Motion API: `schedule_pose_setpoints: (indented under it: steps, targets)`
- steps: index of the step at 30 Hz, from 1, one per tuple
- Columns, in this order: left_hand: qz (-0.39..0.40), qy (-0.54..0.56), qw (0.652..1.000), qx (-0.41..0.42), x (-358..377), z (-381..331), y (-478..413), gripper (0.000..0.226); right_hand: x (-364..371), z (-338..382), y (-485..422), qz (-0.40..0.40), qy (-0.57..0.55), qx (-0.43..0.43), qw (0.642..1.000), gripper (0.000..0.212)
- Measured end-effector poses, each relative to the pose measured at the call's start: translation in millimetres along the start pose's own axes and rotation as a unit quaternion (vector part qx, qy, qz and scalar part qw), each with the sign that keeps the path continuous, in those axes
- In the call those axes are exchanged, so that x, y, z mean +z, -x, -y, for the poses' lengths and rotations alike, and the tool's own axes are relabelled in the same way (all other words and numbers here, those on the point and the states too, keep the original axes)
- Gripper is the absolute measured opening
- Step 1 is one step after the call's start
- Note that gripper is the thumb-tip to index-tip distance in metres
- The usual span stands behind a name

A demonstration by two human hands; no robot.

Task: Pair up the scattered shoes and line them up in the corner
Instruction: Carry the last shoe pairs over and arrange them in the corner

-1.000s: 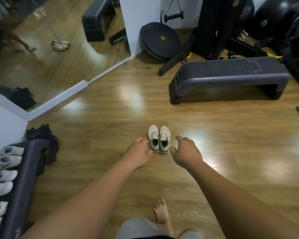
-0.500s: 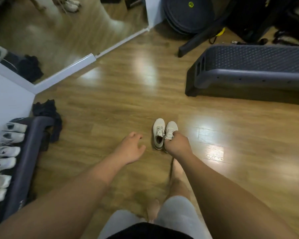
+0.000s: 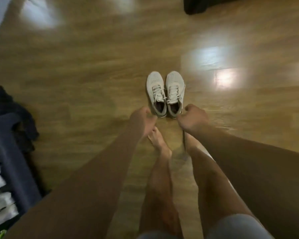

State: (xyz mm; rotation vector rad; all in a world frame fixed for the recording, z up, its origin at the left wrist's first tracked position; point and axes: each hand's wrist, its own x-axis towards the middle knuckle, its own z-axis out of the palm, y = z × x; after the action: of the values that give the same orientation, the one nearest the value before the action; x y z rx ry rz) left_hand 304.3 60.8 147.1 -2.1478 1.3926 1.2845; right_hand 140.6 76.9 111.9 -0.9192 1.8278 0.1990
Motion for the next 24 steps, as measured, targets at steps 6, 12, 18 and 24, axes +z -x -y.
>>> schedule_pose_setpoints:
  steps: [6, 12, 18, 24]
  targets:
    - [0.044, 0.008, 0.999, 0.003, 73, 31, -152, 0.027, 90, -27, -126, 0.007, 0.019, 0.000, 1.000, 0.033]
    - [0.077, -0.044, 0.996, 0.017, 138, 73, -241, 0.025, 157, -40, -214, -0.034, 0.004, 0.003, 0.999, 0.033]
    - [0.064, 0.023, 0.998, -0.020, 177, 112, -298, 0.022, 188, -30, -273, -0.009, 0.094, 0.048, 0.994, 0.052]
    - [0.059, 0.080, 0.995, 0.000, 189, 125, -312, 0.029, 186, -25, -297, -0.023, 0.166, 0.040, 0.985, 0.055]
